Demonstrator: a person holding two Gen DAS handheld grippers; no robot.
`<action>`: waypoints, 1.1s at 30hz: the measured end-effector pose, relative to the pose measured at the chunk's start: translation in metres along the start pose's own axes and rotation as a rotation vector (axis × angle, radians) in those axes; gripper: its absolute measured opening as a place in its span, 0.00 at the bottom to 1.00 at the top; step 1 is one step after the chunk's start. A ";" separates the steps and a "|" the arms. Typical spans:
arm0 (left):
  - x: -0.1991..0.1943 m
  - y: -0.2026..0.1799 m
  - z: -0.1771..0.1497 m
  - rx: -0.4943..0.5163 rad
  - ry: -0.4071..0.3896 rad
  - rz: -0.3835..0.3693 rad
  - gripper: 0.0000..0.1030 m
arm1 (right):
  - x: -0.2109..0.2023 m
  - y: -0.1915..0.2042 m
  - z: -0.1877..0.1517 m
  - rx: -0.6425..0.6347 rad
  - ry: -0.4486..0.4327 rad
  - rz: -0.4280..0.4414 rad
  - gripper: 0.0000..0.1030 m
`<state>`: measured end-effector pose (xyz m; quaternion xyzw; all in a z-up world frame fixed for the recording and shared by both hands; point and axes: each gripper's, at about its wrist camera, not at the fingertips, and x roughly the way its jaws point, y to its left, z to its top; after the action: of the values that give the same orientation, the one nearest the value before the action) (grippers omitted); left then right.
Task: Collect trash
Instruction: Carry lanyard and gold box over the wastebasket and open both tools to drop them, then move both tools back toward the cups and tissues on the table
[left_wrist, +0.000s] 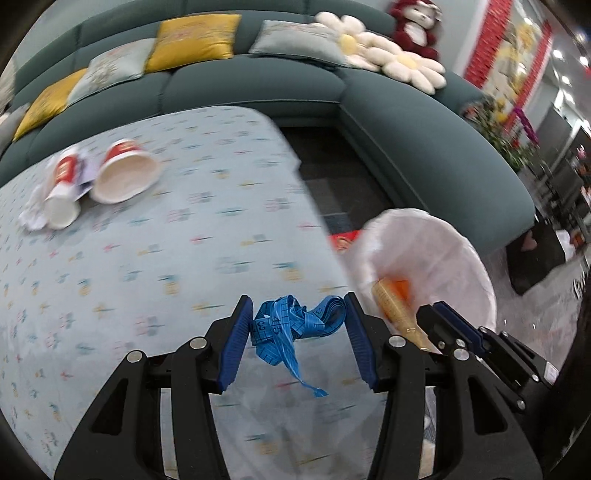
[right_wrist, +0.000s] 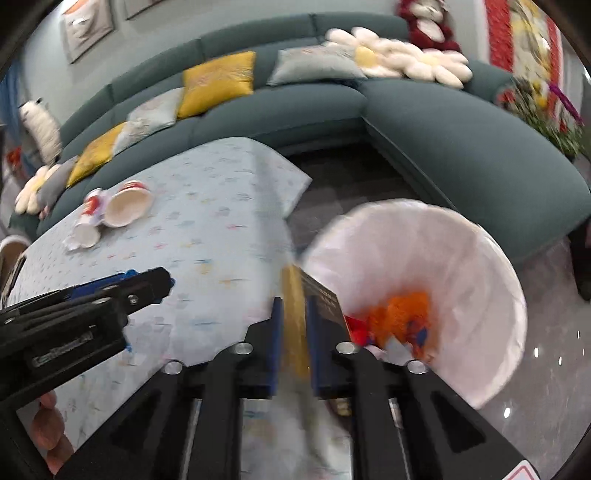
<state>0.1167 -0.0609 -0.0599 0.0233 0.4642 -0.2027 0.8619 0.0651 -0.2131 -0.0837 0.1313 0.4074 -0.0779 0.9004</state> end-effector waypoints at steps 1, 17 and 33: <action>0.004 -0.010 0.001 0.017 0.003 -0.008 0.47 | 0.001 -0.008 -0.001 0.014 0.001 -0.005 0.10; 0.038 -0.098 0.011 0.148 0.045 -0.076 0.47 | -0.006 -0.091 -0.010 0.129 -0.024 -0.099 0.14; 0.046 -0.112 0.013 0.149 0.046 -0.086 0.71 | -0.022 -0.108 -0.006 0.156 -0.078 -0.137 0.44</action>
<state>0.1083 -0.1815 -0.0735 0.0719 0.4679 -0.2728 0.8375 0.0202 -0.3135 -0.0895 0.1699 0.3729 -0.1757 0.8951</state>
